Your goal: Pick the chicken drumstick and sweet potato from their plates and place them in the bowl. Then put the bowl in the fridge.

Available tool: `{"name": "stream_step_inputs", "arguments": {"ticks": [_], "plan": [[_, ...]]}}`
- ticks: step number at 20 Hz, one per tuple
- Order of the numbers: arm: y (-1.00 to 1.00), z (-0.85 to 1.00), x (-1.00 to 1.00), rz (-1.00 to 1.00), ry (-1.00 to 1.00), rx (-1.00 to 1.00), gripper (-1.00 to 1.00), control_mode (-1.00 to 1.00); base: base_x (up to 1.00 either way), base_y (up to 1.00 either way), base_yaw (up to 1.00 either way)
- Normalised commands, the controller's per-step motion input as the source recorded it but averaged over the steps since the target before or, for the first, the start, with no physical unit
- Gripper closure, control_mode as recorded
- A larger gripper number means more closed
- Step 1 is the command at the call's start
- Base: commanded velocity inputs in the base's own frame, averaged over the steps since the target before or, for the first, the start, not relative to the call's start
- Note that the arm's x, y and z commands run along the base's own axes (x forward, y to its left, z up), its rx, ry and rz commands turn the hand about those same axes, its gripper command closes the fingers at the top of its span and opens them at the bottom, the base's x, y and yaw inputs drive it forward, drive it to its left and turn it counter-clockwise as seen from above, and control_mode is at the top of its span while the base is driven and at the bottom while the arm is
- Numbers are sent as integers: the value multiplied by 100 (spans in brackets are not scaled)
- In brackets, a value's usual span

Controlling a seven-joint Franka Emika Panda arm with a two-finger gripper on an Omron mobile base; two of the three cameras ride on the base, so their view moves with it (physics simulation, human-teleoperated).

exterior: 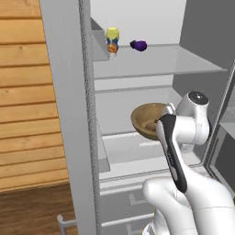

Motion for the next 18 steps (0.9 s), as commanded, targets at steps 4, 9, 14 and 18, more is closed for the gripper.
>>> {"name": "stream_step_inputs", "arguments": {"ticks": [4,9,14,18], "plan": [[0,0,0,0,0,0,100,100,27,0,8],[0,0,0,0,0,0,100,100,41,0,6],[0,0,0,0,0,0,100,100,25,0,0],[0,0,0,0,0,0,100,100,43,0,0]]}}
